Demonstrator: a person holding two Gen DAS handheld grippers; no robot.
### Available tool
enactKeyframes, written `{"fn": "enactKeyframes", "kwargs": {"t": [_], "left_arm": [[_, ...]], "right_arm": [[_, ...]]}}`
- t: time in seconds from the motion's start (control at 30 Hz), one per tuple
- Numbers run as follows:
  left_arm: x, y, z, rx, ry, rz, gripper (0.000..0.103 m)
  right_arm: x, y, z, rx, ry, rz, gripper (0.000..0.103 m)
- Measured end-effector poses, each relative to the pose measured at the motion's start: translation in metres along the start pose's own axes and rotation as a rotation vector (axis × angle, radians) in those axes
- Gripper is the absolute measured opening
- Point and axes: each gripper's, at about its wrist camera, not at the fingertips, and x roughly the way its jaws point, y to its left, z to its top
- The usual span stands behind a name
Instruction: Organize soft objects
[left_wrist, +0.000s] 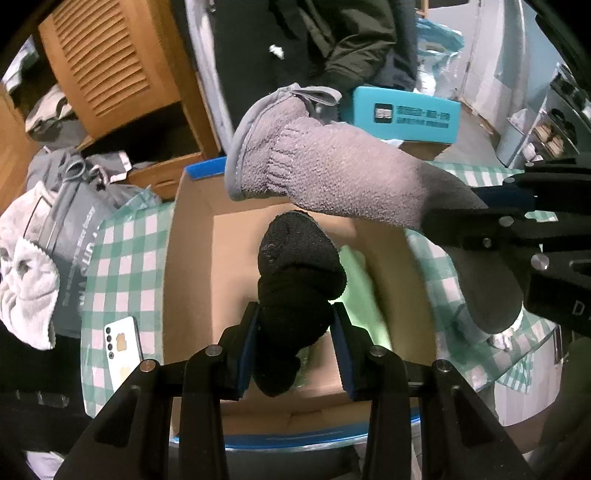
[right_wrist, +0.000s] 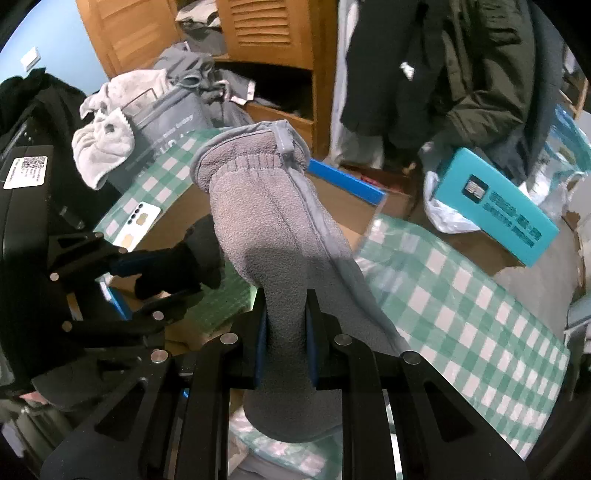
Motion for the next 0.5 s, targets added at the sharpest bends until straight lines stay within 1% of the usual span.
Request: {"fn": "enactKeyframes", "kwargs": {"t": [0.3, 0.4, 0.43, 0.47, 0.5], "left_arm": [[0.015, 0.029, -0.011, -0.059, 0.040, 0.011, 0.038], [0.016, 0.033, -0.013, -0.068, 0.044, 0.022, 0.041], [0.016, 0.033, -0.012, -0.066, 0.043, 0.025, 0.046], [0.015, 0.033, -0.012, -0.066, 0.041, 0.029, 0.057], [0.015, 0.034, -0.012, -0.068, 0.036, 0.034, 0.061]], "right_arm": [[0.028, 0.022, 0.010, -0.028, 0.051, 0.017, 0.016], [0.039, 0.027, 0.014, -0.021, 0.076, 0.049, 0.019], [0.041, 0.028, 0.015, -0.021, 0.076, 0.055, 0.023], [0.042, 0.029, 0.015, -0.021, 0.072, 0.056, 0.025], [0.042, 0.031, 0.016, -0.021, 0.062, 0.048, 0.025]]}}
